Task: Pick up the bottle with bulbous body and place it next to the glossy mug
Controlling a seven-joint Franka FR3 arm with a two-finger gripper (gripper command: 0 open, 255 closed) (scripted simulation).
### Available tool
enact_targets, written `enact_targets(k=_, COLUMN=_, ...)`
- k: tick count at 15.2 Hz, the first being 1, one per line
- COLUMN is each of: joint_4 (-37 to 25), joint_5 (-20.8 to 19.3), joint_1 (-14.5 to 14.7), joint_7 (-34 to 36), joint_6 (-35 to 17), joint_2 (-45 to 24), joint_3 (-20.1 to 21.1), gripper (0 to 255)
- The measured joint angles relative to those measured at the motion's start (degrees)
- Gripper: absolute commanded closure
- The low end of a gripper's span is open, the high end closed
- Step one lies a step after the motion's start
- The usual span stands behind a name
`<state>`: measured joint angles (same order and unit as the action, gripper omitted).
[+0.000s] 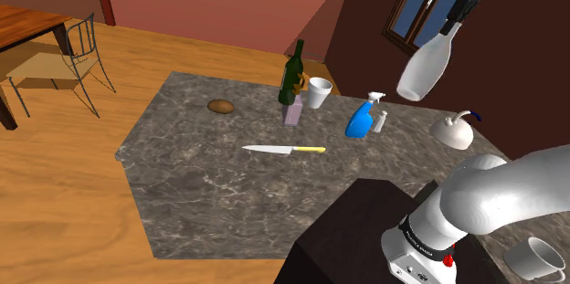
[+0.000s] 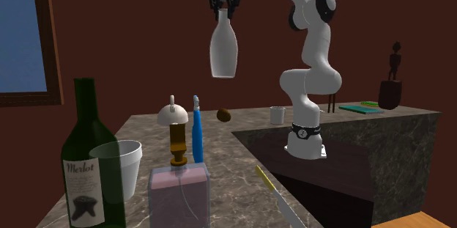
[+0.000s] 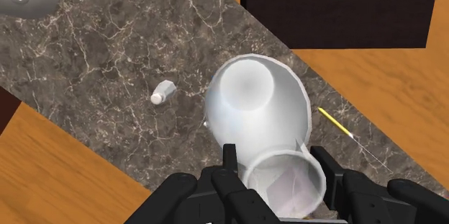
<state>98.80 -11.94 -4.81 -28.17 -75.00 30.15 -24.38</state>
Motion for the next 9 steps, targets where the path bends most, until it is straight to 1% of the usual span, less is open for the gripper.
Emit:
enact_targets(k=7, joint_4=8.65, joint_5=-5.04, joint_1=-3.67, joint_7=-4.43, joint_6=1.57, joint_2=11.41, joint_3=-1.55, gripper=255)
enact_targets(k=9, joint_4=10.14, joint_5=-6.42, joint_1=-4.64, joint_7=-5.91, joint_6=2.23, joint_2=13.95, joint_3=-2.23, gripper=255)
